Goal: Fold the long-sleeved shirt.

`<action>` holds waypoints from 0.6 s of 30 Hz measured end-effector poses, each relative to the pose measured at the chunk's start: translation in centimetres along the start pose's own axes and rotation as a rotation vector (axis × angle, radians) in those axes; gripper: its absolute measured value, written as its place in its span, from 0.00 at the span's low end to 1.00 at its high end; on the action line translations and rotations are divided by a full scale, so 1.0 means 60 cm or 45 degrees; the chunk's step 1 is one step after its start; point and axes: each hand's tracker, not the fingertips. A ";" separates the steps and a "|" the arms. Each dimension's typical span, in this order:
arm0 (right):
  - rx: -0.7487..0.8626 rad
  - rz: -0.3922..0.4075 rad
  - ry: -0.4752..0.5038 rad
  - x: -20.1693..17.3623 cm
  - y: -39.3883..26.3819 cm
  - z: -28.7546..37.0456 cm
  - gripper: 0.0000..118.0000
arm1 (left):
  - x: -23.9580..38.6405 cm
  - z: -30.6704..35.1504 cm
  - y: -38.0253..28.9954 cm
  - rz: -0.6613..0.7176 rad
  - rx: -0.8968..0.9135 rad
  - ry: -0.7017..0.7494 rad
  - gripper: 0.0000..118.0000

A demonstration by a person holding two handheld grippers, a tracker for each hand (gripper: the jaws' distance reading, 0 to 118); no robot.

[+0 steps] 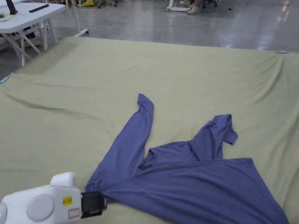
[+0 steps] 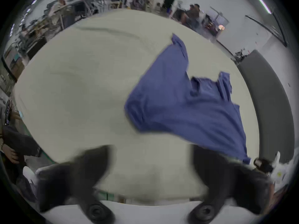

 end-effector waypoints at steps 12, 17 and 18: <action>-0.097 0.058 -0.090 0.000 0.038 -0.052 0.00 | 0.025 -0.176 0.091 -0.140 -0.095 0.209 0.34; -0.055 0.142 -0.018 -0.011 0.179 -0.100 0.96 | 0.038 -0.143 0.088 -0.181 -0.076 0.106 0.00; -0.056 0.141 -0.001 -0.017 0.220 -0.124 0.99 | 0.036 -0.136 0.091 -0.177 -0.059 0.078 0.00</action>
